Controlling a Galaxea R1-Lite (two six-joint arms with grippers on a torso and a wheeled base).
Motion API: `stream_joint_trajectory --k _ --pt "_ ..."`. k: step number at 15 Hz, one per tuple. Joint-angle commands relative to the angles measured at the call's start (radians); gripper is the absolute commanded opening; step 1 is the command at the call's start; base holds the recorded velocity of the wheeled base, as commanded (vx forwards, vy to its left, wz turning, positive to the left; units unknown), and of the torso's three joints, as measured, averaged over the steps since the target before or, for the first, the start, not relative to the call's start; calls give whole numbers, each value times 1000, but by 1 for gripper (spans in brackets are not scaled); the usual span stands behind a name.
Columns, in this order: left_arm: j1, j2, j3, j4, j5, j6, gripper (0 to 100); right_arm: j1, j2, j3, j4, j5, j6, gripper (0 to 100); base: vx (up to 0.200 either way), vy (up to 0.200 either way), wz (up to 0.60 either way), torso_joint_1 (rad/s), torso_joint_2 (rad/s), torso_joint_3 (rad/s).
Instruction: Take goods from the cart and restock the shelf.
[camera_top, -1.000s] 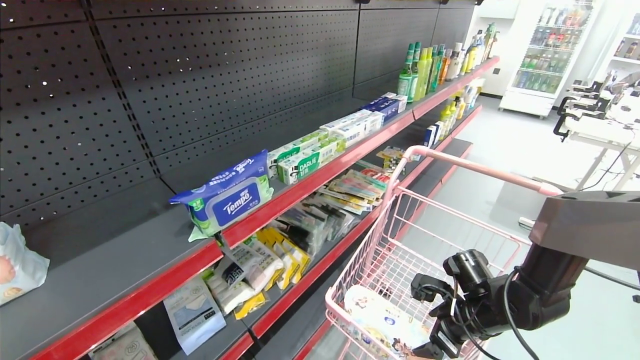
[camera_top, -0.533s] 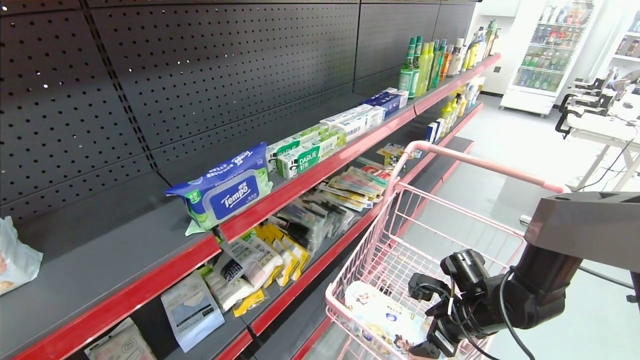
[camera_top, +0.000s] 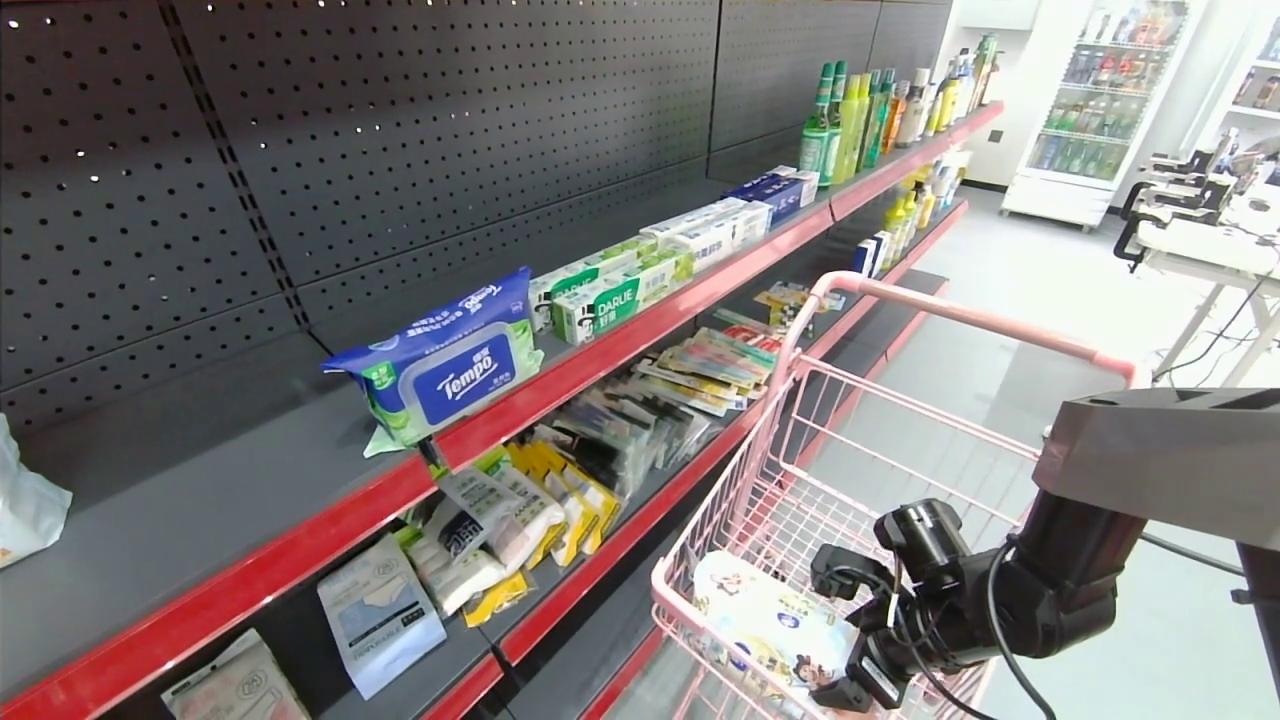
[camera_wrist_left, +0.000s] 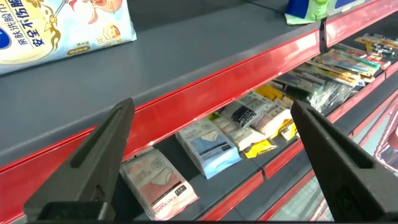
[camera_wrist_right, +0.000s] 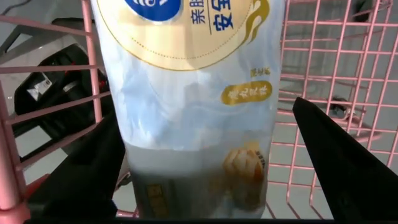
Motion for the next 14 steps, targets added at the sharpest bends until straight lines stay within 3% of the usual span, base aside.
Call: stream_joint_trajectory --k 1,7,10,11,14 --pt "1 1 0 0 1 0 100 2 14 -2 -6 4 1 100 0 0 0 0 0 0" --pt "-1 1 0 0 1 0 100 46 14 26 -35 21 -1 100 0 0 0 0 0 0" --pt "1 1 0 0 1 0 100 63 40 54 -124 -10 -1 100 0 0 0 0 0 0" --pt "1 1 0 0 1 0 100 63 45 60 -135 -10 -1 0 0 0 0 0 0 0" --pt "-1 1 0 0 1 0 100 62 46 64 -141 -11 -1 0 0 0 0 0 0 0"
